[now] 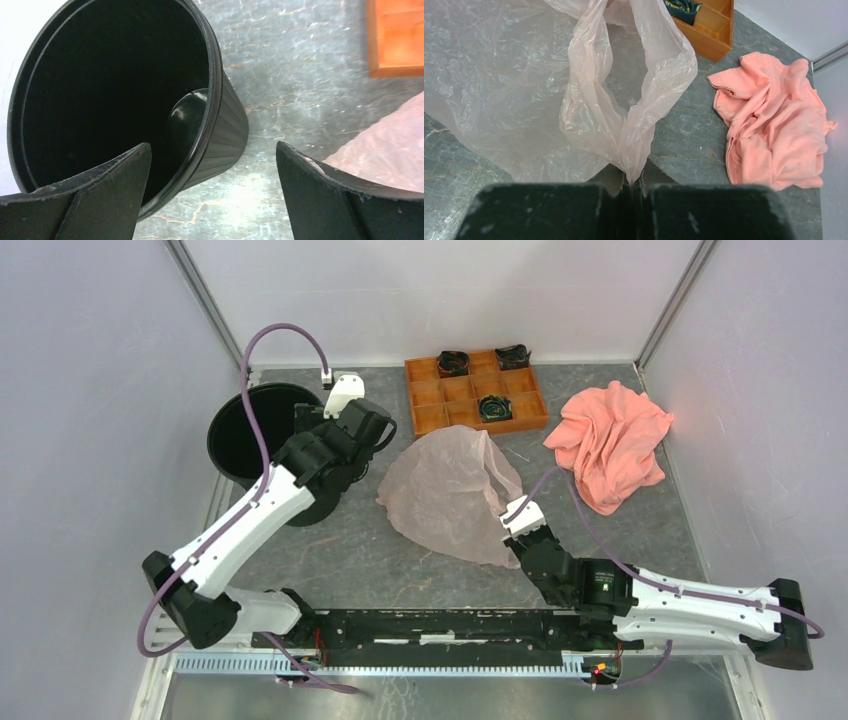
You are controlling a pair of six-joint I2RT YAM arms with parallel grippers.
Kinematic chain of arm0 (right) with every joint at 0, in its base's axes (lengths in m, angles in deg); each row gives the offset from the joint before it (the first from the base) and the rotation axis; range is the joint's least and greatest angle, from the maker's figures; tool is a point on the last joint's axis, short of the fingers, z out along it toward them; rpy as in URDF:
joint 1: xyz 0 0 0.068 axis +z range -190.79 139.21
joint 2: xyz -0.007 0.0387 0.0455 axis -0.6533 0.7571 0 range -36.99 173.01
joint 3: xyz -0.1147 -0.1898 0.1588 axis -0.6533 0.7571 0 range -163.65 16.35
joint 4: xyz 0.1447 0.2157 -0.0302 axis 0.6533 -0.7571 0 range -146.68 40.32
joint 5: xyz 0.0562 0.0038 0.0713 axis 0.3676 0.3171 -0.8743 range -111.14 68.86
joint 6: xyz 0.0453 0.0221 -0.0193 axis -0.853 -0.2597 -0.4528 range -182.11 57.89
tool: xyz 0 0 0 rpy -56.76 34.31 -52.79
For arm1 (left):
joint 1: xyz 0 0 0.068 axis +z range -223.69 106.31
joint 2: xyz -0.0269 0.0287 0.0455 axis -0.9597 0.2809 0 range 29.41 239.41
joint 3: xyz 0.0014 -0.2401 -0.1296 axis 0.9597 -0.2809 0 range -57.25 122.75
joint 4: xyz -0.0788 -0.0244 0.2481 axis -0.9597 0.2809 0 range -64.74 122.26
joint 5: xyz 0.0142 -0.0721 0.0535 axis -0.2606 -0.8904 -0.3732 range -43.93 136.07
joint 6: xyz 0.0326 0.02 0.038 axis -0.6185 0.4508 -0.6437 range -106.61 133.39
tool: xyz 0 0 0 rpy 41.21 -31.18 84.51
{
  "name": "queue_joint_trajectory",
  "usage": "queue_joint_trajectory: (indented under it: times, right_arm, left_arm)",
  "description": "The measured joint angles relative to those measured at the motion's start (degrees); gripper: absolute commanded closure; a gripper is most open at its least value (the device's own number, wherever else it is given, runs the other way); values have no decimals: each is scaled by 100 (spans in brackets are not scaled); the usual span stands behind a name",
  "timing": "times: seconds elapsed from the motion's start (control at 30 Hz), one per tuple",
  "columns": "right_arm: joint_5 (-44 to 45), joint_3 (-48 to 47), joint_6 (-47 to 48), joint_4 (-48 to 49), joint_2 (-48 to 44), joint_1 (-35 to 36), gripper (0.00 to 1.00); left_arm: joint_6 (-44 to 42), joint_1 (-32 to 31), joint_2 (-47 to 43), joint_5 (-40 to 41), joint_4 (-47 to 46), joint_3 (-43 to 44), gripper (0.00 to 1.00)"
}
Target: Put the trash bags into the trash bin
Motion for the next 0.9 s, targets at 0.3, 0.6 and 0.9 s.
queue_joint_trajectory:
  times: [0.3, 0.6, 0.9]
  right_arm:
    - [-98, 0, -92, -109, 11, 0, 99]
    - [-46, -138, 133, -345, -479, 0, 99]
    - [153, -763, 278, -726, -1609, 0, 99]
  left_arm:
    - [-337, 417, 149, -256, -177, -229, 41]
    - [-481, 422, 149, -323, -155, -269, 75]
    - [-507, 426, 179, -1904, -55, 138, 94]
